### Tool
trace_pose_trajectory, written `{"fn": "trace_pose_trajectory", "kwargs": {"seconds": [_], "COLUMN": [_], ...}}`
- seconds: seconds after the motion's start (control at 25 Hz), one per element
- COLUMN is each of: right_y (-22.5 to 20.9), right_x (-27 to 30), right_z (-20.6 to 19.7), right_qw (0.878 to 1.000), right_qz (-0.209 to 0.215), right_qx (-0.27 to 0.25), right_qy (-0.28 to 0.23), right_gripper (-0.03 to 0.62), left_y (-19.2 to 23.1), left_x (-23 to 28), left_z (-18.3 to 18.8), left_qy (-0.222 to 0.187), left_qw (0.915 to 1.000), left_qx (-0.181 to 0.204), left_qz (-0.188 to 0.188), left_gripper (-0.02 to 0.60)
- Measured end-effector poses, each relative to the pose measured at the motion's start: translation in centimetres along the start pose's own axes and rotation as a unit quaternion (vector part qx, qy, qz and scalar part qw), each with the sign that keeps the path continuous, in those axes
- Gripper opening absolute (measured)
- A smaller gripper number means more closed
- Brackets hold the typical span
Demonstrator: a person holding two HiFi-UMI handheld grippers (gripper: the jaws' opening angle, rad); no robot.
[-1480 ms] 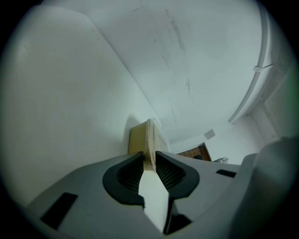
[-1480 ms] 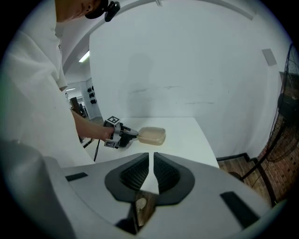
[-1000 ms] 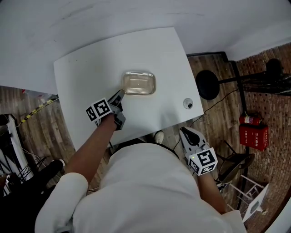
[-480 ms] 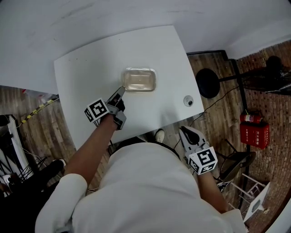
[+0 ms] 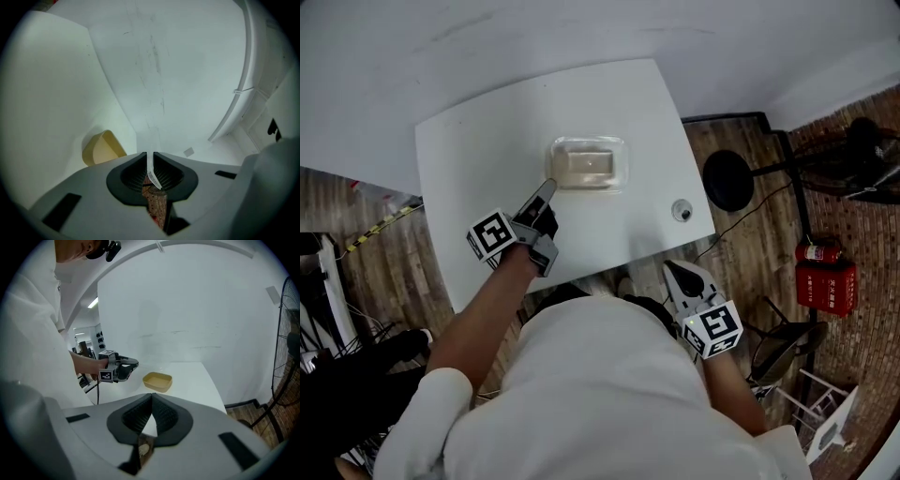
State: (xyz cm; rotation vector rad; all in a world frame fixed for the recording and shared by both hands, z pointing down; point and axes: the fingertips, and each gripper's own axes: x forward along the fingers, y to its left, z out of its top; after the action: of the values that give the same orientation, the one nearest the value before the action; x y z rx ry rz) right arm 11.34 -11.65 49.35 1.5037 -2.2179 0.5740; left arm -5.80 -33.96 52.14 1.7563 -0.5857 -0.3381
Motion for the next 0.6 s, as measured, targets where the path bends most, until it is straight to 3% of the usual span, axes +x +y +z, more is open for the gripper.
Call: {"fn": "trace_pose_trajectory", "kwargs": {"seconds": [0.2, 0.4, 0.6], "right_y": [-1.2, -3.4, -4.2], "right_x": [-1.2, -2.7, -3.5], "right_z": [0.1, -0.3, -1.1], "right_qw": [0.999, 0.998, 0.994], "right_qz": [0.036, 0.060, 0.099], "right_qx": [-0.024, -0.032, -0.050], "right_qy": [-0.006, -0.016, -0.023], "right_gripper": [0.008, 0.008, 0.008], "left_y": [-3.5, -7.1, -9.3], "left_x": [-1.4, -2.9, -4.6], "left_z": [-0.9, -3.5, -5.9], "left_qy": [-0.037, -0.072, -0.103], "left_qw": [0.9992, 0.9972, 0.9946], "left_qx": [0.013, -0.006, 0.010], "left_qz": [-0.002, -0.016, -0.010], "left_gripper": [0.054, 0.054, 0.054]}}
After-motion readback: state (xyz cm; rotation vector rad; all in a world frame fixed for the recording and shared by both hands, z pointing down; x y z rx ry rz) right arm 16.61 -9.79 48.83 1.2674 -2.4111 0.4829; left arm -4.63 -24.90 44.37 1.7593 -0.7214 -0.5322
